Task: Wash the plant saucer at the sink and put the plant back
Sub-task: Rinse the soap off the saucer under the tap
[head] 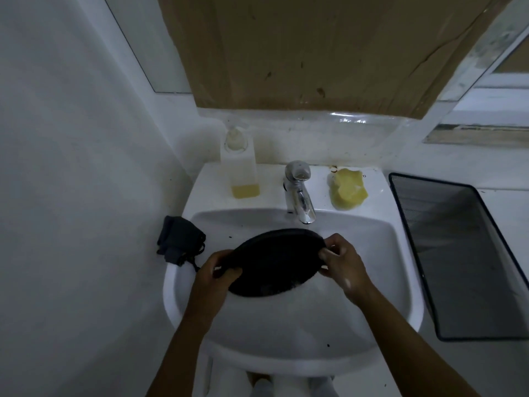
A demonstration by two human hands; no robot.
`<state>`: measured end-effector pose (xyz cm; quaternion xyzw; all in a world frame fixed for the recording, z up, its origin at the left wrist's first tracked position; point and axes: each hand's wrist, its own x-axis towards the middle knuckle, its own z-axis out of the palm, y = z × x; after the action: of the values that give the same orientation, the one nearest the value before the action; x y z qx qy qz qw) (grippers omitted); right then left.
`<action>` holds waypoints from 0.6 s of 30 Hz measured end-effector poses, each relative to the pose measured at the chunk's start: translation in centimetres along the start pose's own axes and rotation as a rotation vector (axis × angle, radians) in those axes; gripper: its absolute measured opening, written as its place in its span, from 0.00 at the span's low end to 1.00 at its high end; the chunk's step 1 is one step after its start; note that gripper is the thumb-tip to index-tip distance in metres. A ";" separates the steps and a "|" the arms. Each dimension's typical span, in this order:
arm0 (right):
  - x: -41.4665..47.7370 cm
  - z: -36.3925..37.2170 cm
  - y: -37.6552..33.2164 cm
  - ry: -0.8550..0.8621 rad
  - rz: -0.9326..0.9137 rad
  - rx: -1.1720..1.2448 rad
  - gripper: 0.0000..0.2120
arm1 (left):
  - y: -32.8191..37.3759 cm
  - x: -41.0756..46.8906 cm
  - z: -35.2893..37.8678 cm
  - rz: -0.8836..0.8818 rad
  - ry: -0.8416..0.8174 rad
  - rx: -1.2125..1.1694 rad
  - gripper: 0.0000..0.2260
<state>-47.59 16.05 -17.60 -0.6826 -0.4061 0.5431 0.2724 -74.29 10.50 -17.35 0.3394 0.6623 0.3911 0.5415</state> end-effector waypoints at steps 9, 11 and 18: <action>-2.8 -0.9 1.1 -0.036 -0.305 0.239 0.07 | 1.0 -0.1 0.3 -0.211 -0.096 -0.394 0.13; -2.9 -1.4 1.6 -0.020 -0.306 0.285 0.06 | 0.6 0.5 0.5 -0.263 -0.160 -0.352 0.19; -3.4 -0.5 1.9 0.163 -0.243 0.012 0.02 | -0.9 1.4 1.6 -0.144 -0.260 -0.126 0.41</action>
<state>-46.89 12.23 -17.29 -0.6687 -0.4589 0.4512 0.3724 -73.00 11.52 -18.90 0.3041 0.5834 0.3445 0.6697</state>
